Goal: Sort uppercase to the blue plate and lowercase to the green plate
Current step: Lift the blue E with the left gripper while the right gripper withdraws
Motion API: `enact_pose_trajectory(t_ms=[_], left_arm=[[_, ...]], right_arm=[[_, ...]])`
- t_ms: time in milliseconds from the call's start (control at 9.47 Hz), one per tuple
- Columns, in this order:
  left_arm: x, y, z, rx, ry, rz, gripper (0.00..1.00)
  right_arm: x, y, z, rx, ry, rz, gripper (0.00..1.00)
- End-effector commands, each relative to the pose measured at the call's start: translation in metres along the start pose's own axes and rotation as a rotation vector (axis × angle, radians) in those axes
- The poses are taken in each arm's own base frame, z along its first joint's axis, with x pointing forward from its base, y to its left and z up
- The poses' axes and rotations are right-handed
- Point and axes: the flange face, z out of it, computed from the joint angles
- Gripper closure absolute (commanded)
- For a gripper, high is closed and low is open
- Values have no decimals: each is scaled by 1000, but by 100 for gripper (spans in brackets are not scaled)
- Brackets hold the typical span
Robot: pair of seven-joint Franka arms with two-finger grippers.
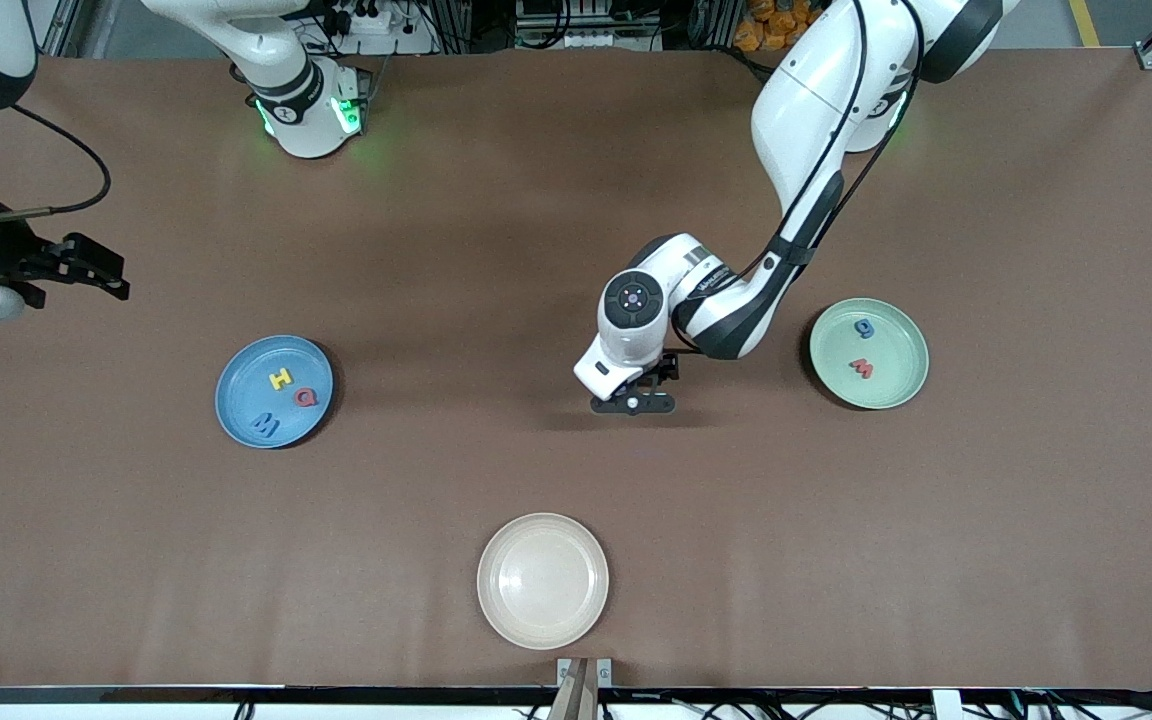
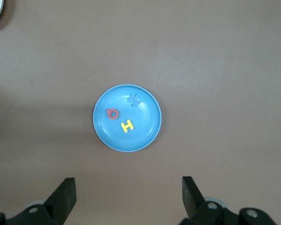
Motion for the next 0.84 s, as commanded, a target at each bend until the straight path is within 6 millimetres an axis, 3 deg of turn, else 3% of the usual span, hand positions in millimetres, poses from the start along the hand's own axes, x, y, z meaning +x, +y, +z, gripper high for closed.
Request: enact_pose_trajectory(t_ms=[0, 739], left_arm=[[-3, -1, 7, 3, 13, 26, 0], [-10, 5, 9, 8, 7, 24, 0]], right_arm=[[-10, 2, -2, 9, 17, -8, 0], [-6, 4, 0, 8, -28, 0, 0]])
